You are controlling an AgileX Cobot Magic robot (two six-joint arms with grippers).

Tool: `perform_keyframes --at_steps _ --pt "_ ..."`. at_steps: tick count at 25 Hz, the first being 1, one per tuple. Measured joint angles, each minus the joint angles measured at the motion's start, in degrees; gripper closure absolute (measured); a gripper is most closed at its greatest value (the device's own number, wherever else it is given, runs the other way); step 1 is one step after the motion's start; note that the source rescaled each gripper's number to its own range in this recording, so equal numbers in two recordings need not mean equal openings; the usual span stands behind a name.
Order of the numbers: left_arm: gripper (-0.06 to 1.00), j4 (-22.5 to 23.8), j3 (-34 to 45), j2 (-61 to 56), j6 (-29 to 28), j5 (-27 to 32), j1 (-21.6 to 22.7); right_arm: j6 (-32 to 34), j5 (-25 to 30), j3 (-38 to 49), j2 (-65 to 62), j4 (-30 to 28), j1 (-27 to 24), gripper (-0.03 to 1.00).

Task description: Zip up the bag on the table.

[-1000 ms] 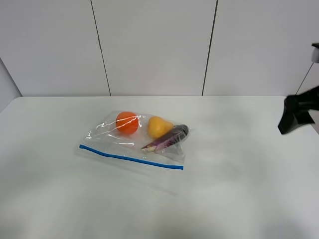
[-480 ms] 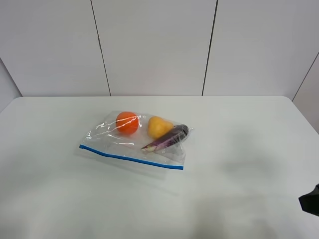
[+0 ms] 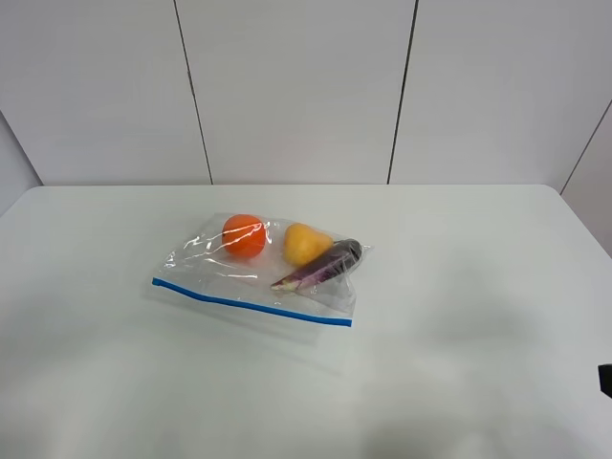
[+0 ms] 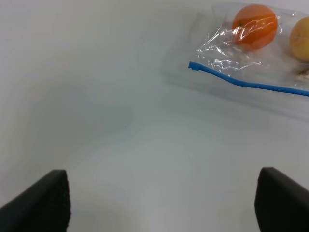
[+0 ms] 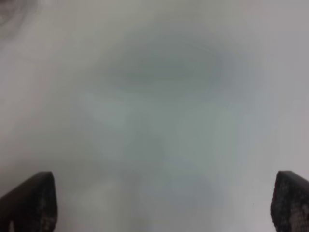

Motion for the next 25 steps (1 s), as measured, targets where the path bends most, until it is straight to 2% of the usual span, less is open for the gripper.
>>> perform_keyframes --at_steps 3,9,16,25 --pt "-0.05 0.0 0.0 0.0 0.0 0.0 0.0 0.1 0.0 0.0 -2.5 0.1 -0.2 -0.03" --pt "-0.05 0.0 0.0 0.0 0.0 0.0 0.0 0.1 0.0 0.0 -9.2 0.2 -5.1 -0.03" --pt "-0.05 0.0 0.0 0.0 0.0 0.0 0.0 0.1 0.1 0.0 -19.0 0.3 -5.2 -0.03" --pt "-0.05 0.0 0.0 0.0 0.0 0.0 0.0 0.1 0.1 0.0 -19.8 0.4 -2.8 -0.03"
